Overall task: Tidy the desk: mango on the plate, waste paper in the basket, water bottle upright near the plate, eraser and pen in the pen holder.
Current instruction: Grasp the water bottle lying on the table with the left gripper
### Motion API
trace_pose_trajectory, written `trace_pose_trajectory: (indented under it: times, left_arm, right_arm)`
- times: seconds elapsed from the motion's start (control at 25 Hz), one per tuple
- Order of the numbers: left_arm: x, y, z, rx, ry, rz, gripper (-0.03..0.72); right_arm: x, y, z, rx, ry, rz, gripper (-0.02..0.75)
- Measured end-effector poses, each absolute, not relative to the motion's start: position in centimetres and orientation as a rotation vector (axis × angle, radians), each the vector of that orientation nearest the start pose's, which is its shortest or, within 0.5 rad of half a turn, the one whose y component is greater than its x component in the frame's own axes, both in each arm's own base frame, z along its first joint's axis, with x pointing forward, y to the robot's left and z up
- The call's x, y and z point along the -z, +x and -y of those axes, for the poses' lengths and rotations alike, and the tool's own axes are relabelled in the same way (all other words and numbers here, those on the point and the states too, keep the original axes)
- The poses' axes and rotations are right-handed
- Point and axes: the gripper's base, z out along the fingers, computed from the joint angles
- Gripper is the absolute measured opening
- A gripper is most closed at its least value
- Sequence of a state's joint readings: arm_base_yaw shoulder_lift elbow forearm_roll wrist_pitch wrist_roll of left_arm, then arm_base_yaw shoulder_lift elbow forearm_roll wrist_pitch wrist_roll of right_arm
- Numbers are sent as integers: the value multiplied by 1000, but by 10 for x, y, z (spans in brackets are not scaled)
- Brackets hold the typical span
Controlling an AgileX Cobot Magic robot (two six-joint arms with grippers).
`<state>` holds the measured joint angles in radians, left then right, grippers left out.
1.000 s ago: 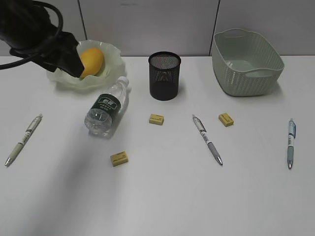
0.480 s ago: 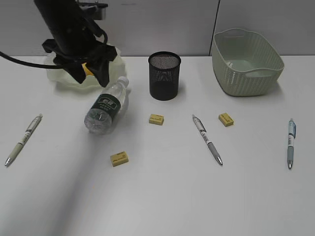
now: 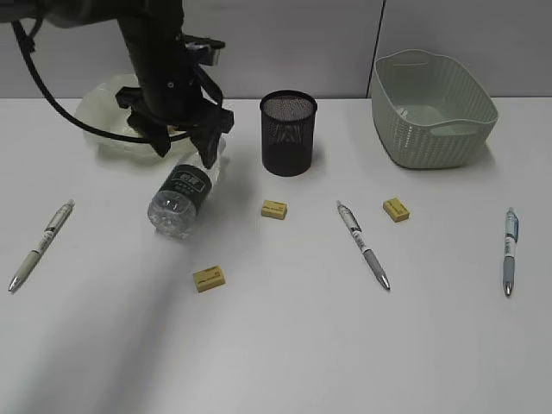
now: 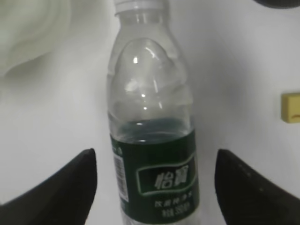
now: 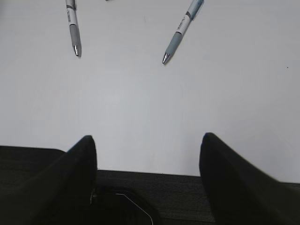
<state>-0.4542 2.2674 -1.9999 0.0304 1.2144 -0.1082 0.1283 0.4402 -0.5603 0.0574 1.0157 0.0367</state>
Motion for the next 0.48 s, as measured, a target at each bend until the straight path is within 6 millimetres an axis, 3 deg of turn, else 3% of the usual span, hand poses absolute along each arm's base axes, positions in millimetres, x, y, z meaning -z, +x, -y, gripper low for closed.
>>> trace_pose_trajectory:
  times: [0.2, 0.48]
  left_arm:
    - [-180, 435, 206, -52, 517, -2947, 594]
    - [-162, 436, 209, -34, 472, -2997, 594]
  right_arm:
    - [-286, 63, -13, -151, -96, -2381, 540]
    - [-286, 63, -13, -151, -96, -2381, 540]
